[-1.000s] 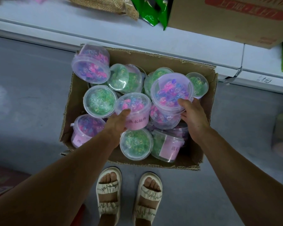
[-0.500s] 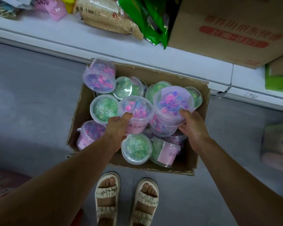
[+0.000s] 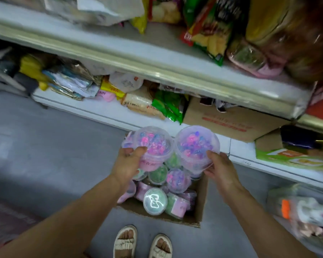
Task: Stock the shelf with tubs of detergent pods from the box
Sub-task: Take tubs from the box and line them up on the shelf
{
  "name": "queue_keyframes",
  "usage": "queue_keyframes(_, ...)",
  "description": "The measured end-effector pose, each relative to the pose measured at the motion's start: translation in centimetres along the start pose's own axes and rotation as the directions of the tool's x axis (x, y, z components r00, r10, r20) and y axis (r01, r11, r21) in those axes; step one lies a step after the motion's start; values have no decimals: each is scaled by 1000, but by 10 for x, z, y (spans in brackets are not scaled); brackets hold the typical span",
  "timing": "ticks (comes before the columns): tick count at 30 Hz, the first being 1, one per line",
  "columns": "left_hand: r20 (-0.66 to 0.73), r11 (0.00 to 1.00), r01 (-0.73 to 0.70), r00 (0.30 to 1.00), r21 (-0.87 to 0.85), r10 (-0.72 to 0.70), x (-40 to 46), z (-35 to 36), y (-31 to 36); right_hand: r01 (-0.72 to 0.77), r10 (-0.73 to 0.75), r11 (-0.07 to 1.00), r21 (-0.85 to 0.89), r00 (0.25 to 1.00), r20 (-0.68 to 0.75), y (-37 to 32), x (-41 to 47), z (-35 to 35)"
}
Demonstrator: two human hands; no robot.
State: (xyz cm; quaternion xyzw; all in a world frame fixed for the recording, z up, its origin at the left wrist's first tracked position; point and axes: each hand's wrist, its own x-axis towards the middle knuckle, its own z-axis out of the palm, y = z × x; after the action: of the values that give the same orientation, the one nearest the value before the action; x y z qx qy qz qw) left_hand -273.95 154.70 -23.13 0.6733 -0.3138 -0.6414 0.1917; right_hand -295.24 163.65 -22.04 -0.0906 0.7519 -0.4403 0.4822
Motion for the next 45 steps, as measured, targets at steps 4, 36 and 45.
queue_keyframes(4,1,997,-74,997,-27,74,-67,-14,68,66,-66,998,6,998,19,-76,-60,-8)
queue_keyframes(36,187,751,-633,727,-188,661,-370,-140,432,603,-621,769,213,783,26,-450,-375,-10)
queue_keyframes(45,-4,665,-709,685,-234,729,-366,-197,493,664,-691,723,194,703,168,-541,-365,60)
